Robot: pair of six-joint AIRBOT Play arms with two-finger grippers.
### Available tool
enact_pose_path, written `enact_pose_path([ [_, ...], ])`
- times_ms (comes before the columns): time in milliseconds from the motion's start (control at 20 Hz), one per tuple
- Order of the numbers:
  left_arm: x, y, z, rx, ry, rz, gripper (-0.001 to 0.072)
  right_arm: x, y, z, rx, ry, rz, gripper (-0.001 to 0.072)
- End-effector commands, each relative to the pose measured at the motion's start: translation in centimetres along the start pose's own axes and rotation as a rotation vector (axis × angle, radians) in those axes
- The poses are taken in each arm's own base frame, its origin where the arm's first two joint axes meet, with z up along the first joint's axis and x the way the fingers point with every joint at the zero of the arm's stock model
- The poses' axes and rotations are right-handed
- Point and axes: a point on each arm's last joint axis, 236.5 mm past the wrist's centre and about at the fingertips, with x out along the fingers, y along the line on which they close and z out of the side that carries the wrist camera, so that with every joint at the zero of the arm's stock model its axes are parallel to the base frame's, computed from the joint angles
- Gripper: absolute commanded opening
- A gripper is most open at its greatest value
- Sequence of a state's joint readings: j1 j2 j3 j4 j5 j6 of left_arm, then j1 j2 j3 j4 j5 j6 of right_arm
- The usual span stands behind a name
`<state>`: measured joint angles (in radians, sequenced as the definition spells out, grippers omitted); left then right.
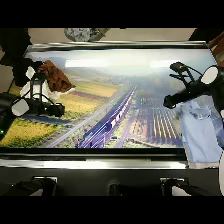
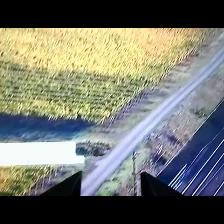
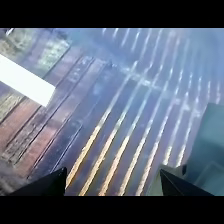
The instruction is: Fold the shirts.
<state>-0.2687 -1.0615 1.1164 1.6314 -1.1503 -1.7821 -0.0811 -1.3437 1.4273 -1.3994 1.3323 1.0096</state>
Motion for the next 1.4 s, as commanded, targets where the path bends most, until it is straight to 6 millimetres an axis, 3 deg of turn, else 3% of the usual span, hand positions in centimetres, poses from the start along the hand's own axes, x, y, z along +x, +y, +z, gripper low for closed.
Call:
enact_pose_path([
  [0,0.6,-1.1,4.2,-0.002,-0.165,-0.043,0.0380,-0.1,-1.4,2.3,0.000,-0.096,-0.060,0.0675],
  [200,1.3,-2.2,9.0,-0.001,-0.349,-0.083,0.0404,-0.3,-2.1,3.3,0.000,-0.140,-0.087,0.0675],
  [350,0.0,-1.0,13.6,-0.040,-0.547,-0.094,0.0421,-0.3,-2.2,3.5,0.000,-0.148,-0.093,0.0675],
  [400,-0.4,0.7,15.0,-0.114,-0.600,-0.091,0.0441,-0.3,-2.2,3.5,-0.001,-0.148,-0.093,0.0675],
  [500,0.4,7.9,15.7,-0.412,-0.588,-0.043,0.0720,-0.3,-2.2,3.5,0.000,-0.148,-0.092,0.0675],
  [600,2.1,16.6,13.3,-0.763,-0.488,0.004,0.0720,-0.3,-2.1,3.4,0.000,-0.145,-0.090,0.0675],
  [650,3.0,19.9,11.4,-0.884,-0.431,0.016,0.0720,-0.3,-2.0,3.3,0.001,-0.140,-0.085,0.0675],
  [700,4.0,22.8,9.2,-1.011,-0.377,0.020,0.0720,-0.2,-1.8,3.1,0.002,-0.132,-0.077,0.0675],
  [800,5.8,26.2,6.3,-1.186,-0.309,0.002,0.0720,-0.2,-1.4,2.8,0.004,-0.118,-0.059,0.0675],
  [900,8.5,27.2,5.8,-1.223,-0.284,-0.052,0.0720,-0.2,-1.1,2.8,0.008,-0.120,-0.045,0.0675],
  [1150,15.7,25.2,8.2,-1.288,-0.317,-0.214,0.0720,-0.2,-0.3,3.2,0.019,-0.134,-0.011,0.0675],
  [1350,19.1,23.1,9.8,-1.235,-0.355,-0.294,0.0720,-0.2,0.6,3.3,0.030,-0.140,0.029,0.0675],
])
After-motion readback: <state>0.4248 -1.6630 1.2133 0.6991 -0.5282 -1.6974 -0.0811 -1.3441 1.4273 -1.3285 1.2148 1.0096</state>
